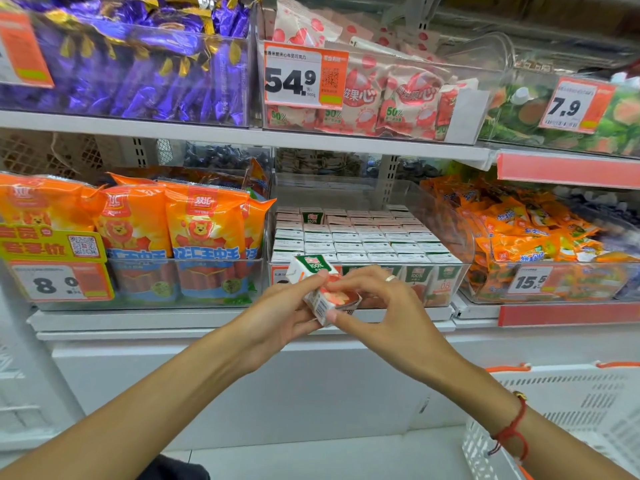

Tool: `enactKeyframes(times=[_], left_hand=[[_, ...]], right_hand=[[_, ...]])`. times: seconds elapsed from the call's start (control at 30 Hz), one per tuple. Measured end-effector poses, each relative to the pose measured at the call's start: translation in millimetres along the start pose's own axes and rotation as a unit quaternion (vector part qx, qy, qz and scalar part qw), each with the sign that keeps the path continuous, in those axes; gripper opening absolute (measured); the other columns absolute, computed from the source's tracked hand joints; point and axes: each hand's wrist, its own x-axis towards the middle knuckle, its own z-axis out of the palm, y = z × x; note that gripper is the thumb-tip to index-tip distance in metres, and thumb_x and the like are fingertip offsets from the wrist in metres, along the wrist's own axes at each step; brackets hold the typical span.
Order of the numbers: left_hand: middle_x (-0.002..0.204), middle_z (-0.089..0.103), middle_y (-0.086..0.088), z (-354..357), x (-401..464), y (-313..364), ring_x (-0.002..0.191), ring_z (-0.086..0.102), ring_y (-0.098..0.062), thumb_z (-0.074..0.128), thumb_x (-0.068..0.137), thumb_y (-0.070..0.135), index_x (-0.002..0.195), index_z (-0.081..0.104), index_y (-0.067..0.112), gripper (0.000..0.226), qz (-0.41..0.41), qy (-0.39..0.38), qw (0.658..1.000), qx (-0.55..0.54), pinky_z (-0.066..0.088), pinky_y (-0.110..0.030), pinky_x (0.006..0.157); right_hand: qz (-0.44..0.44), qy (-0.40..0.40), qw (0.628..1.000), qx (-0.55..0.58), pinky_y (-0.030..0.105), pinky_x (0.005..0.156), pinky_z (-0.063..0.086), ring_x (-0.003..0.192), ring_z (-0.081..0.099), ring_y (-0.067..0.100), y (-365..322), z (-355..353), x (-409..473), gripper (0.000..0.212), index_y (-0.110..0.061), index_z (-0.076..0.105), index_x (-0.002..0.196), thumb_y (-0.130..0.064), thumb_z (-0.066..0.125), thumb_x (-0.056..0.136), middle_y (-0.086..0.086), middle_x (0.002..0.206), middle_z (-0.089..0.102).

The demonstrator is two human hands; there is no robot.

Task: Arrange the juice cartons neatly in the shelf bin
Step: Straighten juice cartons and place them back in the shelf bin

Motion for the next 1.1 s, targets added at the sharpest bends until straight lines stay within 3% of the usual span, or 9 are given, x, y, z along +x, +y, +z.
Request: enactKeyframes(times=[0.17, 0.33, 0.5, 0.67, 0.73, 0.83, 0.97, 1.03, 1.1], left_hand=[[0.113, 0.072, 0.008, -0.6, -0.4, 1.9, 0.107, 0.067, -0.010, 0.061, 0.094, 0.025, 0.122, 0.059, 0.032, 0.029, 0.122, -0.004, 0.982, 0.143, 0.055, -0.022, 0.082], [0.130, 0.043, 0.013, -0.1, -5.1, -4.9, 0.124, 0.039, 0.007, 0.064, 0.092, 0.016, 0.135, 0.045, 0.041, 0.053, 0.288, -0.021, 0.859, 0.423, 0.034, -0.007, 0.100], [0.129, 0.023, 0.027, -2.0, -2.2, -6.8, 0.122, 0.020, 0.017, 0.068, 0.089, 0.017, 0.128, 0.033, 0.060, 0.067, 0.330, 0.030, 0.789, 0.517, 0.026, 0.002, 0.096], [0.120, 0.032, 0.018, -4.6, -0.1, -6.3, 0.115, 0.024, 0.017, 0.069, 0.088, 0.015, 0.125, 0.025, 0.065, 0.077, 0.347, 0.045, 0.765, 0.541, 0.032, 0.005, 0.087], [0.122, 0.039, 0.018, -5.8, 0.4, -6.1, 0.117, 0.031, 0.012, 0.069, 0.088, 0.018, 0.131, 0.028, 0.061, 0.073, 0.347, 0.053, 0.774, 0.527, 0.036, -0.002, 0.091], [0.126, 0.055, 0.024, -9.7, 0.5, -4.9, 0.120, 0.047, 0.006, 0.069, 0.089, 0.024, 0.139, 0.044, 0.045, 0.060, 0.315, 0.066, 0.839, 0.438, 0.042, -0.013, 0.096], [0.104, 0.065, 0.034, -6.8, 0.2, -1.7, 0.100, 0.061, 0.011, 0.068, 0.090, 0.019, 0.123, 0.051, 0.044, 0.044, 0.266, 0.082, 0.908, 0.313, 0.051, -0.010, 0.074], [0.108, 0.067, 0.025, -5.7, 0.6, -0.1, 0.098, 0.066, 0.002, 0.067, 0.090, 0.020, 0.128, 0.053, 0.038, 0.044, 0.241, 0.100, 0.932, 0.252, 0.053, -0.012, 0.068], [0.120, 0.065, 0.010, -7.1, 0.6, 2.8, 0.106, 0.066, -0.010, 0.067, 0.089, 0.028, 0.136, 0.047, 0.036, 0.051, 0.207, 0.118, 0.952, 0.194, 0.057, -0.023, 0.078]], right_hand=[[0.113, 0.038, 0.979, 0.166, 0.014, 0.076, 0.053, 0.089, 0.068, 0.000, -3.6, -7.5, 5.9, 0.016, -0.031, 0.064, 0.107, -0.036, 0.061, 0.092, -0.013, 0.105, 0.068], [0.164, 0.030, 0.950, 0.263, 0.016, 0.080, 0.055, 0.086, 0.072, 0.008, -0.7, -9.9, 7.8, 0.030, -0.021, 0.071, 0.102, -0.044, 0.060, 0.087, -0.008, 0.092, 0.076], [0.147, 0.069, 0.952, 0.259, 0.017, 0.080, 0.056, 0.083, 0.073, 0.010, 4.9, -10.4, 4.8, 0.037, -0.020, 0.075, 0.096, -0.050, 0.063, 0.077, -0.006, 0.088, 0.076], [0.151, 0.076, 0.948, 0.269, 0.015, 0.079, 0.055, 0.089, 0.073, 0.009, 6.3, -13.8, 4.2, 0.029, -0.030, 0.078, 0.088, -0.051, 0.059, 0.079, -0.006, 0.092, 0.077], [0.149, 0.081, 0.949, 0.264, 0.014, 0.078, 0.055, 0.087, 0.073, 0.009, 6.2, -13.1, 3.8, 0.024, -0.032, 0.077, 0.087, -0.047, 0.059, 0.085, -0.008, 0.091, 0.077], [0.143, 0.089, 0.957, 0.234, 0.016, 0.081, 0.056, 0.087, 0.072, 0.006, 7.1, -12.6, 3.6, 0.013, -0.033, 0.073, 0.095, -0.030, 0.060, 0.094, -0.012, 0.091, 0.076], [0.098, 0.051, 0.980, 0.165, 0.012, 0.078, 0.052, 0.091, 0.068, 0.000, 5.5, -10.9, 3.5, 0.024, -0.032, 0.067, 0.109, -0.015, 0.063, 0.092, -0.012, 0.103, 0.071], [0.067, 0.025, 0.990, 0.120, 0.015, 0.084, 0.052, 0.097, 0.065, 0.002, 5.5, -9.2, 2.8, 0.035, -0.032, 0.061, 0.120, -0.012, 0.064, 0.092, -0.009, 0.110, 0.067], [0.040, 0.007, 0.997, 0.071, 0.021, 0.093, 0.050, 0.106, 0.061, 0.005, 7.5, -8.9, 2.4, 0.042, -0.033, 0.056, 0.129, -0.015, 0.065, 0.092, -0.010, 0.118, 0.064]])
